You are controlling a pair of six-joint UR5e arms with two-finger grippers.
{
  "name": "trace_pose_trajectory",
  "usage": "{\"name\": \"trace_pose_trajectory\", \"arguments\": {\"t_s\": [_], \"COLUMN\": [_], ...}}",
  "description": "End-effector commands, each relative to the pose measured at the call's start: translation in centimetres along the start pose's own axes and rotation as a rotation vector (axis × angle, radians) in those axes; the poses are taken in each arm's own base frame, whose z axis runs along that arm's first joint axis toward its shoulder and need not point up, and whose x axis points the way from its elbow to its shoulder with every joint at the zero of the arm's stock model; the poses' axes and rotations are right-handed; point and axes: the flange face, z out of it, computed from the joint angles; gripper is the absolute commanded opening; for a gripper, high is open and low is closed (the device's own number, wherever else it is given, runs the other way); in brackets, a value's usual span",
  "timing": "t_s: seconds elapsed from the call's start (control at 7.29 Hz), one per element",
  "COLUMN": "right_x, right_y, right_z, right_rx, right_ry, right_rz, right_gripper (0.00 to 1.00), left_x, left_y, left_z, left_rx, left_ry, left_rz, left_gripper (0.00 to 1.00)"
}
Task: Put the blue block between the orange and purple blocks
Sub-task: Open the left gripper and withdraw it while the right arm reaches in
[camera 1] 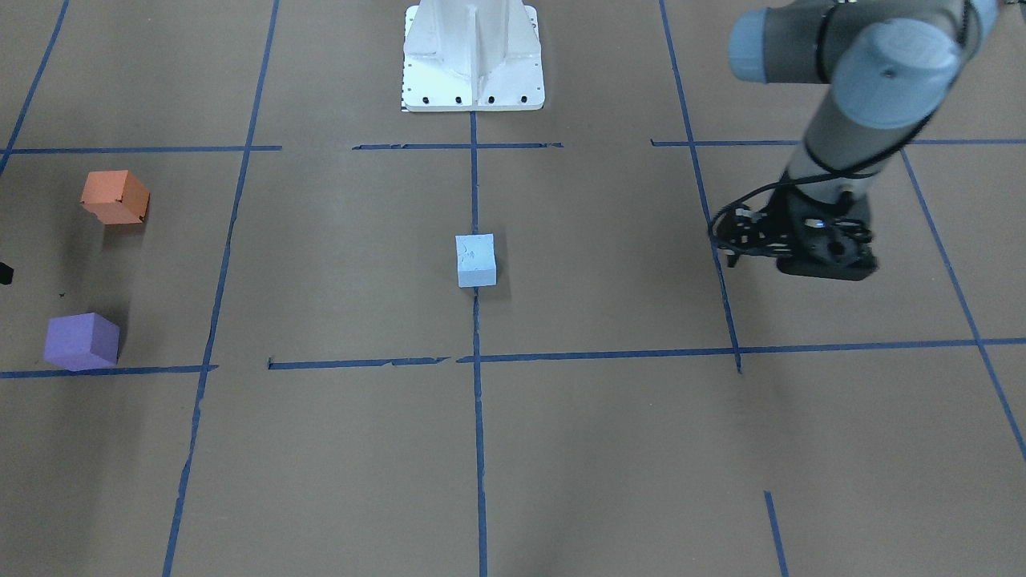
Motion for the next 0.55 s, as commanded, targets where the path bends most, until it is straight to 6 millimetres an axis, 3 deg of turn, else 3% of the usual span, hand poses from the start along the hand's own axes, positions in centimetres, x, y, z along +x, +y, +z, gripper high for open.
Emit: {"name": "trace_pose_trajectory", "arguments": {"t_s": [0.0, 0.14, 0.27, 0.41], "right_x": [-8.8, -13.6, -18.4, -24.9], "right_y": [-2.8, -4.7, -6.2, -6.4], "right_z": [2.0, 2.5, 2.7, 4.9], "right_rx": [-0.025, -0.052, -0.06, -0.072], "right_ry": [-0.045, -0.043, -0.021, 0.005], "right_rz": [0.004, 0.021, 0.038, 0.051], "right_gripper": [1.0, 1.0, 1.0, 1.0], "left_x": [-19.4, -27.0, -32.2, -35.5], "left_y": [4.6, 7.6, 11.1, 15.1], "left_z": [-1.8, -2.4, -2.2, -1.5], "left_rx": [-0.028, -0.031, -0.039, -0.047], "left_ry": [0.018, 0.023, 0.041, 0.087], "left_rz": [0.038, -0.024, -0.025, -0.076], "left_gripper": [1.0, 1.0, 1.0, 1.0]}}
